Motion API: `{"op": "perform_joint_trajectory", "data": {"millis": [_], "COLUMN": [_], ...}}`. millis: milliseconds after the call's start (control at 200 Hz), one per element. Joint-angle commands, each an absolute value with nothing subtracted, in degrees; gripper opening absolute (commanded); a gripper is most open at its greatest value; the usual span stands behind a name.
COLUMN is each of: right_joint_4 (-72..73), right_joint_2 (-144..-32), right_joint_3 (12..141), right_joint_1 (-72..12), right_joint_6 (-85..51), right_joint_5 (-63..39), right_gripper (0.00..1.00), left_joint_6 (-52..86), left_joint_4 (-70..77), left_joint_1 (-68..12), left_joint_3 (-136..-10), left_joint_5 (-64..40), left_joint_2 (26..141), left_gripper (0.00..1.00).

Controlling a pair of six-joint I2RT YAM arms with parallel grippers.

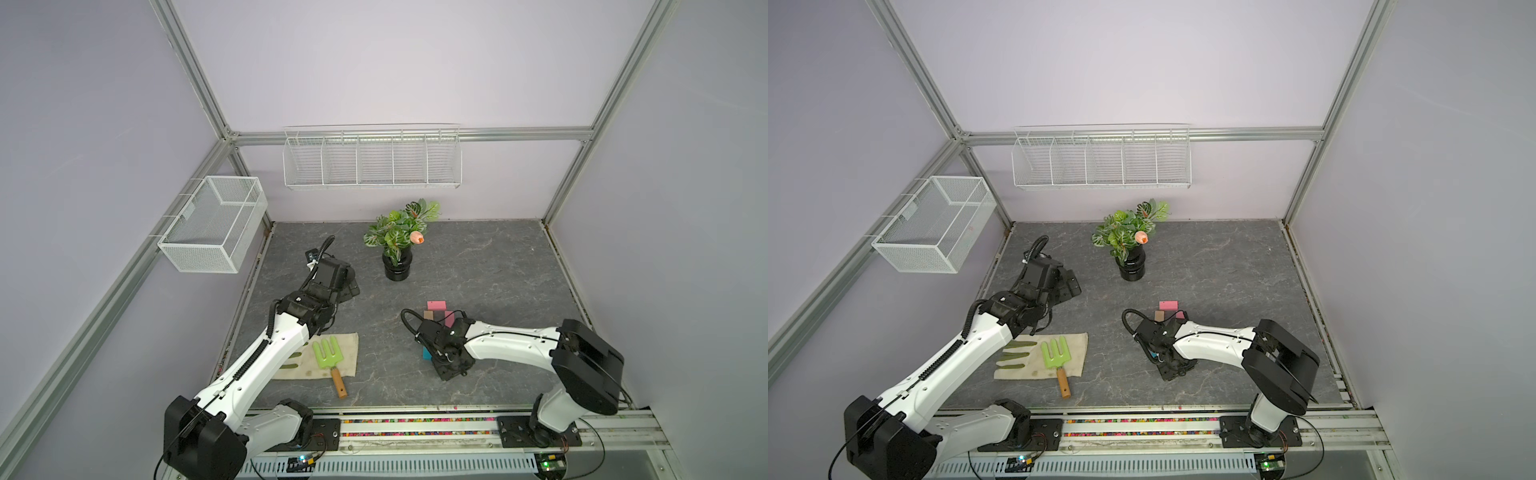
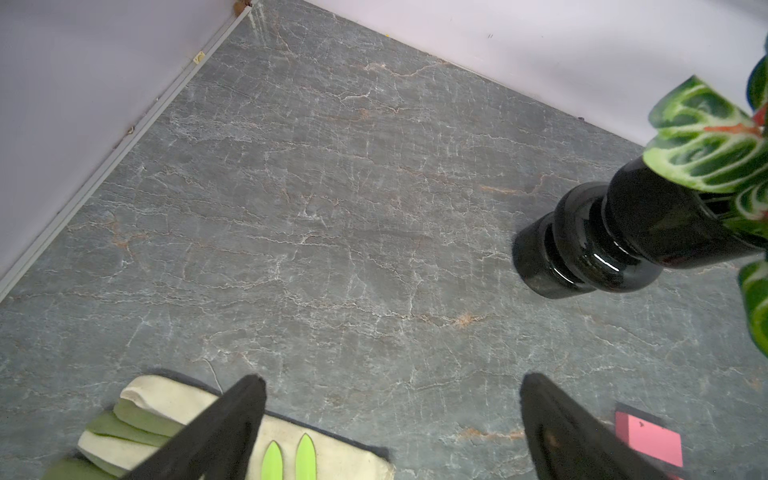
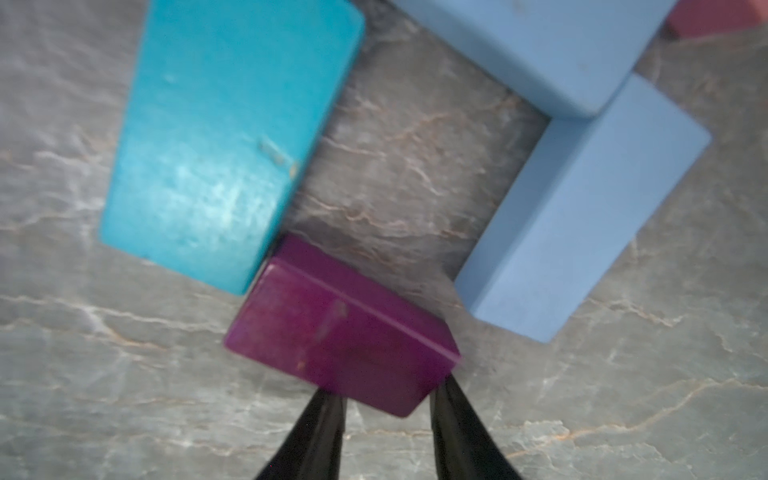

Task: Assemble the number 8 with building blocks
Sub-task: Assemble the building block at the center of the board.

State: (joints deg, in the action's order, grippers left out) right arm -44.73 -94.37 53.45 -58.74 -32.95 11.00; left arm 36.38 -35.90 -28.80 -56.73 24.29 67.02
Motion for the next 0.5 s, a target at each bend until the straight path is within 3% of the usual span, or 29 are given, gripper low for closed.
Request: {"op": "perform_joint_trajectory", "data": {"millis": [0,495], "right_joint_4": [-42.66,-43.95], "right_joint_2": [-96.06,-92.40], "right_joint_3": [53.90,53.77], "right_joint_1": [-58.44,-56.82], "right_joint_6": [-32.58,-32.20], "right_joint_5": [12.65,15.18], "right_gripper": [0.39,0.42], "left_joint_6": [36.40,36.46], "left_joint_4": [-36.04,-35.94], "left_joint_1": [-29.06,-29.06], "left_joint_3": [-56.68,-56.89], "left_joint_5": [25.78,25.68], "left_joint_2": [66.85,66.60], "left_gripper": [1.00,0.99]}}
